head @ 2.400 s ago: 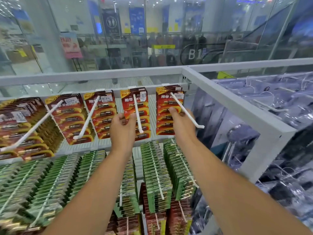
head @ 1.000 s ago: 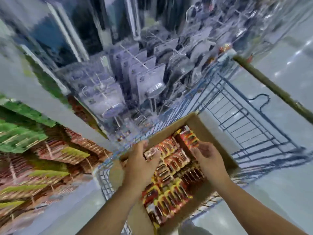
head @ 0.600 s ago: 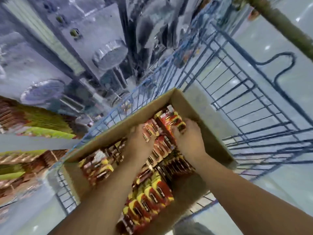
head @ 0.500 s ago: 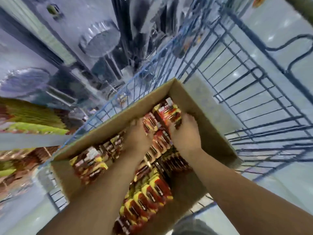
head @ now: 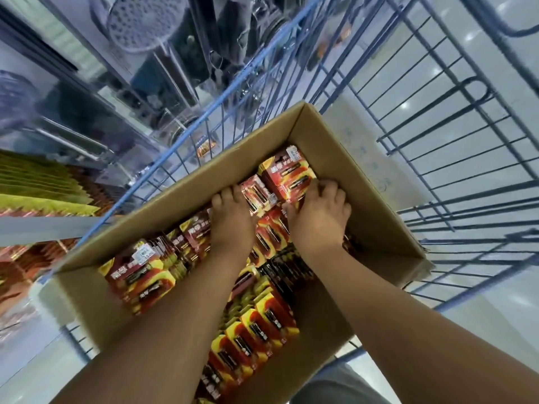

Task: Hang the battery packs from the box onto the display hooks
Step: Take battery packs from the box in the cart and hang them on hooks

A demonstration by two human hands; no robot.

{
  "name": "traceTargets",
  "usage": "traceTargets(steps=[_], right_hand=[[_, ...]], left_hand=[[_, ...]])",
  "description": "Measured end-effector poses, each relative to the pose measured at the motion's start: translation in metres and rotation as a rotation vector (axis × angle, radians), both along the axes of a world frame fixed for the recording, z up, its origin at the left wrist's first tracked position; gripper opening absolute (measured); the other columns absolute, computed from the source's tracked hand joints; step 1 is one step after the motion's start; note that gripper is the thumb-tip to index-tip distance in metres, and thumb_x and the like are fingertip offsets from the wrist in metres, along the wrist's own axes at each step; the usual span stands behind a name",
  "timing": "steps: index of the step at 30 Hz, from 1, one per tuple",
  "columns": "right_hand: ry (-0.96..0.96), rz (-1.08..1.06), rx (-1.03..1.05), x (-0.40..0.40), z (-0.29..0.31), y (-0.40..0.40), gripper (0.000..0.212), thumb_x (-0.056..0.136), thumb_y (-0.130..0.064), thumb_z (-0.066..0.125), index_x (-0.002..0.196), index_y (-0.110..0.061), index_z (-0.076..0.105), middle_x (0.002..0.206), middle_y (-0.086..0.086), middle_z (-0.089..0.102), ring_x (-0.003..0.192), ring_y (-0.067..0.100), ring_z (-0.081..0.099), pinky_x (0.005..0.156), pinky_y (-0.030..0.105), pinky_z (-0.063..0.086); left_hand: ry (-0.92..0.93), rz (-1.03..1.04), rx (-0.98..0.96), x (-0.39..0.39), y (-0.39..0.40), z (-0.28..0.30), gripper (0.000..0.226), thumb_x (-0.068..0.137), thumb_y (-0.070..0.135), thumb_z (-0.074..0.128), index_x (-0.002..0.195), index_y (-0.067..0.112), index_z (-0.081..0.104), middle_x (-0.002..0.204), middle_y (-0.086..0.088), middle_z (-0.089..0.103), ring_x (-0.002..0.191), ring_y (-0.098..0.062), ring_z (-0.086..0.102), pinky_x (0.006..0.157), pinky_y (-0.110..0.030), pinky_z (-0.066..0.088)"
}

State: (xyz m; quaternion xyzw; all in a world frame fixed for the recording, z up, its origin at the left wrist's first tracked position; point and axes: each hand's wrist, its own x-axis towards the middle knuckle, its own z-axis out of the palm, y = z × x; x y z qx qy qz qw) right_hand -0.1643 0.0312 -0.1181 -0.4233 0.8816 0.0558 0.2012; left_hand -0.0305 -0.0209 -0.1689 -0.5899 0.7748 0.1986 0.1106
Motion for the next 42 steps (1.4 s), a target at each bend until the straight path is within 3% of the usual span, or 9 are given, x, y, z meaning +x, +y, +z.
traceTargets(steps=[6, 12, 19, 25, 28, 32, 34, 37, 42], right_hand=[[-0.051, -0.056, -0.006, 0.011, 0.002, 0.000, 0.063, 0.105, -0.045, 0.053, 0.155, -0.013, 0.032, 0.159, 0.018, 0.033, 0.147, 0.036, 0.033, 0.119, 0.052, 0.033], [-0.090, -0.084, -0.021, 0.004, 0.004, 0.000, 0.074, 0.098, -0.050, 0.064, 0.153, -0.013, 0.032, 0.149, 0.018, 0.042, 0.139, 0.036, 0.042, 0.115, 0.049, 0.037], [-0.192, -0.146, -0.201, -0.004, 0.009, 0.007, 0.072, 0.090, -0.043, 0.077, 0.145, -0.012, 0.043, 0.136, 0.015, 0.047, 0.130, 0.033, 0.046, 0.107, 0.050, 0.048], [-0.153, -0.083, -0.295, -0.008, 0.035, 0.012, 0.089, 0.087, -0.056, 0.074, 0.155, -0.016, 0.035, 0.138, 0.010, 0.046, 0.128, 0.026, 0.048, 0.104, 0.041, 0.048], [-0.317, -0.147, -0.308, -0.012, 0.060, 0.013, 0.090, 0.083, -0.057, 0.078, 0.154, -0.024, 0.034, 0.132, -0.001, 0.042, 0.117, 0.014, 0.052, 0.095, 0.024, 0.042], [-0.761, -0.447, -0.312, -0.017, 0.093, 0.013, 0.078, 0.083, -0.046, 0.085, 0.140, -0.033, 0.034, 0.109, -0.020, 0.044, 0.090, -0.004, 0.049, 0.077, 0.013, 0.038], [-0.950, -0.547, -0.337, -0.017, 0.109, 0.015, 0.076, 0.079, -0.046, 0.087, 0.133, -0.033, 0.034, 0.107, -0.019, 0.053, 0.089, 0.000, 0.059, 0.072, 0.020, 0.046], [-1.112, -0.600, -0.431, -0.015, 0.135, 0.019, 0.089, 0.062, -0.053, 0.090, 0.136, -0.026, 0.047, 0.119, -0.001, 0.071, 0.094, 0.022, 0.077, 0.082, 0.042, 0.062], [-1.326, -0.479, -0.556, 0.005, 0.205, 0.010, 0.064, 0.072, -0.035, 0.087, 0.127, -0.021, 0.057, 0.102, -0.001, 0.079, 0.094, 0.027, 0.077, 0.076, 0.043, 0.060]], left_hand=[[-0.092, -0.047, -0.066, 0.007, -0.001, 0.005, 0.076, 0.090, 0.048, 0.075, 0.148, 0.009, 0.044, 0.138, -0.011, 0.051, 0.127, -0.030, 0.047, 0.109, -0.042, 0.038], [-0.068, 0.009, -0.062, 0.002, -0.007, 0.019, 0.063, 0.085, 0.049, 0.079, 0.130, 0.014, 0.052, 0.130, -0.008, 0.058, 0.123, -0.028, 0.055, 0.107, -0.042, 0.041], [0.133, 0.198, 0.135, 0.017, -0.028, 0.043, 0.018, 0.099, 0.035, 0.068, 0.109, 0.021, 0.064, 0.107, -0.002, 0.070, 0.098, -0.027, 0.066, 0.081, -0.038, 0.053], [0.210, 0.107, 0.168, 0.028, -0.025, 0.066, 0.033, 0.106, 0.032, 0.057, 0.137, 0.020, 0.060, 0.137, -0.001, 0.059, 0.119, -0.025, 0.060, 0.093, -0.040, 0.052], [0.306, 0.116, 0.175, 0.044, -0.020, 0.083, 0.022, 0.106, 0.030, 0.057, 0.126, 0.023, 0.063, 0.132, 0.004, 0.058, 0.107, -0.016, 0.057, 0.082, -0.032, 0.044], [0.430, 0.184, 0.162, 0.061, -0.012, 0.115, 0.016, 0.107, 0.030, 0.054, 0.120, 0.024, 0.062, 0.118, 0.008, 0.060, 0.098, -0.014, 0.057, 0.078, -0.032, 0.044], [0.539, 0.271, 0.173, 0.068, -0.007, 0.137, 0.014, 0.108, 0.032, 0.052, 0.118, 0.027, 0.060, 0.109, 0.012, 0.063, 0.097, -0.011, 0.061, 0.076, -0.030, 0.046], [0.708, 0.419, 0.161, 0.078, 0.000, 0.177, 0.009, 0.109, 0.032, 0.049, 0.110, 0.028, 0.057, 0.097, 0.021, 0.066, 0.089, 0.002, 0.063, 0.073, -0.024, 0.047], [1.005, 0.709, 0.092, 0.109, 0.012, 0.258, 0.013, 0.109, 0.027, 0.050, 0.105, 0.029, 0.062, 0.089, 0.014, 0.074, 0.074, 0.007, 0.066, 0.061, -0.012, 0.050]])
